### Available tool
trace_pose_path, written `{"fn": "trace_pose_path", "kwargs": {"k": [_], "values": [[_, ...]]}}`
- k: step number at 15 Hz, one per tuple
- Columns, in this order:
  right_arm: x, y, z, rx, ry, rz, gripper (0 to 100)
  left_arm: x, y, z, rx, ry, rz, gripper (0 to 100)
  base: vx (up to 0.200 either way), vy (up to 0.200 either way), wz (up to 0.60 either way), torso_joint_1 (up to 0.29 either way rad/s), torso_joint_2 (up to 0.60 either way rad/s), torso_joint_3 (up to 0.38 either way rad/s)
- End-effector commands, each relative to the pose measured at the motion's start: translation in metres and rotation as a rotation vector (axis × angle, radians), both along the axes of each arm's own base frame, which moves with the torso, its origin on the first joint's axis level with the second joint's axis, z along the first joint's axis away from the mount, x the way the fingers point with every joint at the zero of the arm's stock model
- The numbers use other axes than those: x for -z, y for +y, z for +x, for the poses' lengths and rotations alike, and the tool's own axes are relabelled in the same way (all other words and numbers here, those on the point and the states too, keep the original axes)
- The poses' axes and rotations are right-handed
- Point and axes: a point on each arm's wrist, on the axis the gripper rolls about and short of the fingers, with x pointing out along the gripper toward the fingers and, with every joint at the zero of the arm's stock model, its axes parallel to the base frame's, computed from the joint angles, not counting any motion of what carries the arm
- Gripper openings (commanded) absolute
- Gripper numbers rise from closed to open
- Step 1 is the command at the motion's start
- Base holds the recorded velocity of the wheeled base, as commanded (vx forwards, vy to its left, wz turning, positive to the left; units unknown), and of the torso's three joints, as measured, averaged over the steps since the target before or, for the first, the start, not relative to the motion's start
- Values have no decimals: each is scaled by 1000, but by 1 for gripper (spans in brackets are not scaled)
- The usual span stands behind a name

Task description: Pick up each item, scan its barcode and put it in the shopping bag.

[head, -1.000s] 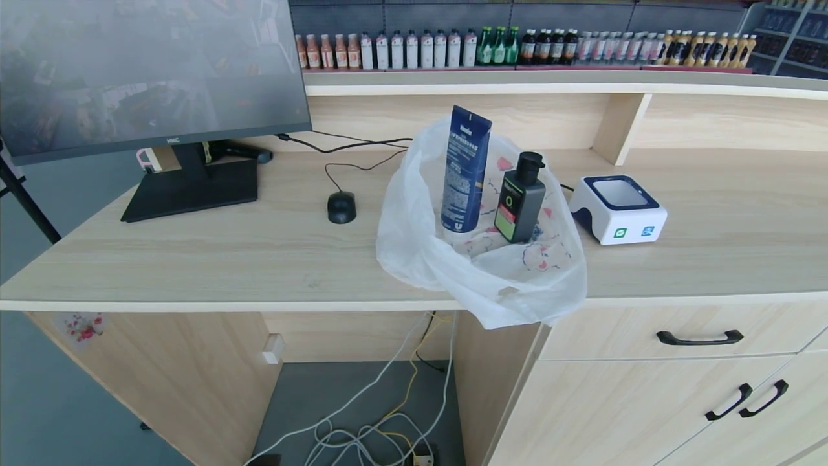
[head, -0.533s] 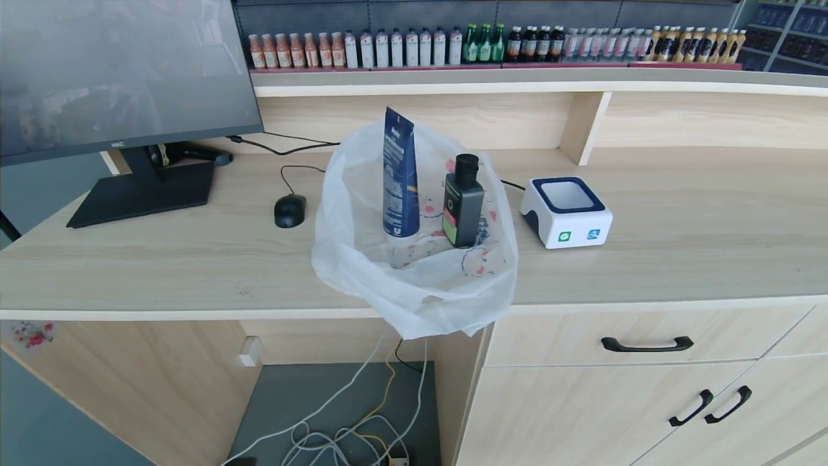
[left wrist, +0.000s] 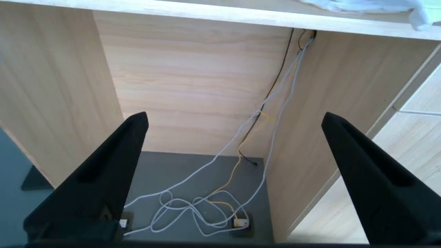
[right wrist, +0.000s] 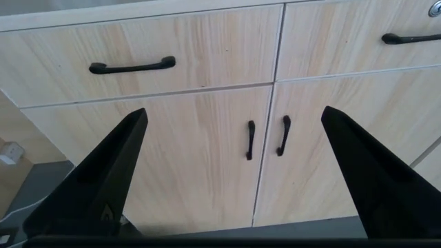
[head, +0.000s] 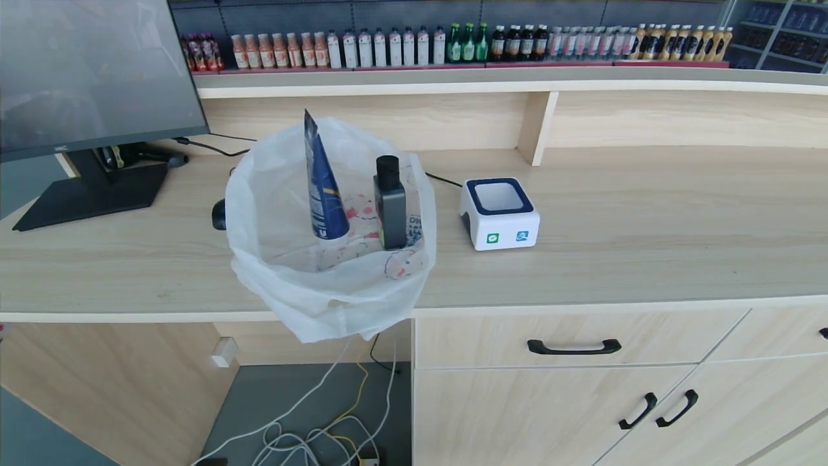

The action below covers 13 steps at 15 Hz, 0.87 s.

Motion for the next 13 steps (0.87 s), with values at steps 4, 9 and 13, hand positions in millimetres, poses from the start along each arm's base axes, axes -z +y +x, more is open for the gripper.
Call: {"fn": "trace_pose_path", "kwargs": {"k": [4,9,13], "values": [[0,0,0,0,1,-2,100,0,0,0,0,0,-1,100,0,-200,0,6,1,2],[0,0,0,0,3,-22,100,0,0,0,2,0,9,100,0,-80,0,1,0,1],[0,0,0,0,3,-20,100,0,0,0,0,0,10,100,0,0,0,0,0,0]]}}
